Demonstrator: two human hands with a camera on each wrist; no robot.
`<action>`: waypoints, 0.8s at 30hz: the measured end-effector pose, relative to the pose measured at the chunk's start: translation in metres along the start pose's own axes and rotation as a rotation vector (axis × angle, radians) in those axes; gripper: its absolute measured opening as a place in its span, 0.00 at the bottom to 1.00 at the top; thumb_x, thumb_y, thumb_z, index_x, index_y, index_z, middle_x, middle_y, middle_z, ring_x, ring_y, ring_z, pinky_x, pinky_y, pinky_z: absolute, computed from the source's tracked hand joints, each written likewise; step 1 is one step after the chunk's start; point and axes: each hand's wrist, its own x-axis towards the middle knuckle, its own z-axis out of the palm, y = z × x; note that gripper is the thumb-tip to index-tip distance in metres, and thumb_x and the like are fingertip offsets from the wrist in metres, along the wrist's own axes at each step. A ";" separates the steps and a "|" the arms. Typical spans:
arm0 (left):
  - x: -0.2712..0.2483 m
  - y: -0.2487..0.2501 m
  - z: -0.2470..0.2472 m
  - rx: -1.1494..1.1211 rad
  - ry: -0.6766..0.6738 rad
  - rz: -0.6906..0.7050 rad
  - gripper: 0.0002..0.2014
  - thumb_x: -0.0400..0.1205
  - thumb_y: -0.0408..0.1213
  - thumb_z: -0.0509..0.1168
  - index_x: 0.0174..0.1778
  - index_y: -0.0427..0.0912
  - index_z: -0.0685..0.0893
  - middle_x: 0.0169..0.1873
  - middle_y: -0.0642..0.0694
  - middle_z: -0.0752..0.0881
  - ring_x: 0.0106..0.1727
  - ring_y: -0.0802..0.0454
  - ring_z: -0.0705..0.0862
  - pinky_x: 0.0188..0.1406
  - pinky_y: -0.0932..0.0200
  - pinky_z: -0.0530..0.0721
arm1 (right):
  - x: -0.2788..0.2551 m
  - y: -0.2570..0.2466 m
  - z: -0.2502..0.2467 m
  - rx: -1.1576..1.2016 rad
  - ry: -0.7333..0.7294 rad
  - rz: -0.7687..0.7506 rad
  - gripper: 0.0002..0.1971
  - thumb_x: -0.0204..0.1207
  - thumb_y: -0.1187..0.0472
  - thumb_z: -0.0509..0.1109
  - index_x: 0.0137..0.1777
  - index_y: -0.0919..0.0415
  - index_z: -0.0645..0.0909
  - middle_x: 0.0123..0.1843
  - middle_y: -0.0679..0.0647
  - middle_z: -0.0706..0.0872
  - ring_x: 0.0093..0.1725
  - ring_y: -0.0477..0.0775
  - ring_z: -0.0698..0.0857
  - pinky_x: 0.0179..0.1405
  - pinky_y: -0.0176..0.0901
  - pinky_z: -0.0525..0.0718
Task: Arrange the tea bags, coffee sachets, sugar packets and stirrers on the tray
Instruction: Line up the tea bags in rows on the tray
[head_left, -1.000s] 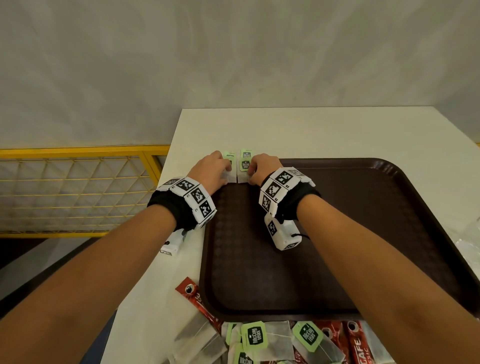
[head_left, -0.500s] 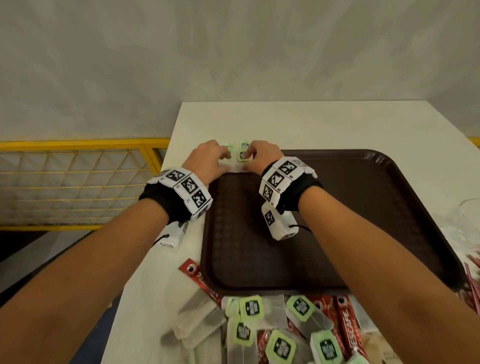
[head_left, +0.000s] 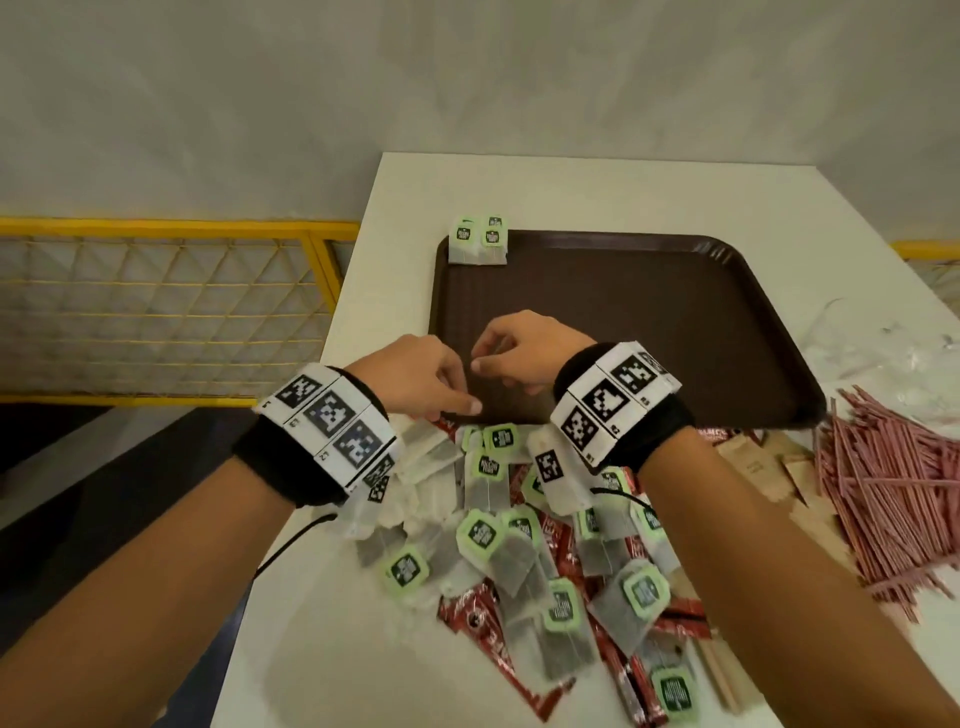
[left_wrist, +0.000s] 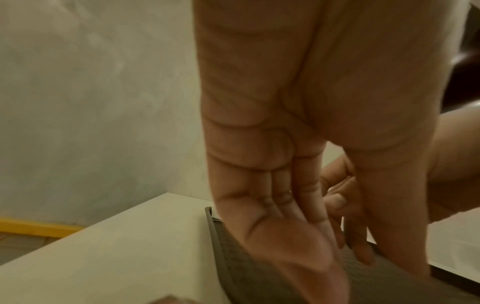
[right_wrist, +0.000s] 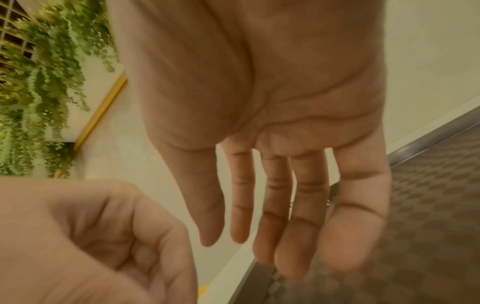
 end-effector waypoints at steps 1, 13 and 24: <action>-0.007 0.000 0.007 0.013 -0.021 -0.005 0.13 0.75 0.50 0.71 0.43 0.43 0.84 0.36 0.46 0.88 0.31 0.56 0.84 0.31 0.66 0.82 | -0.009 0.001 0.004 -0.024 0.000 0.002 0.08 0.78 0.55 0.69 0.54 0.55 0.82 0.34 0.44 0.79 0.35 0.45 0.81 0.28 0.30 0.76; -0.032 0.011 0.060 0.197 -0.009 -0.063 0.27 0.73 0.56 0.71 0.55 0.36 0.81 0.53 0.39 0.85 0.52 0.46 0.83 0.46 0.56 0.77 | -0.075 0.018 0.035 -0.417 -0.019 0.211 0.20 0.66 0.55 0.78 0.57 0.58 0.79 0.55 0.55 0.83 0.52 0.58 0.85 0.53 0.51 0.85; -0.028 0.005 0.057 -0.080 -0.009 -0.028 0.14 0.70 0.39 0.78 0.42 0.45 0.77 0.34 0.53 0.81 0.37 0.55 0.79 0.35 0.63 0.75 | -0.075 0.022 0.034 -0.387 -0.027 0.233 0.17 0.71 0.63 0.76 0.58 0.65 0.79 0.57 0.60 0.84 0.55 0.61 0.85 0.52 0.48 0.83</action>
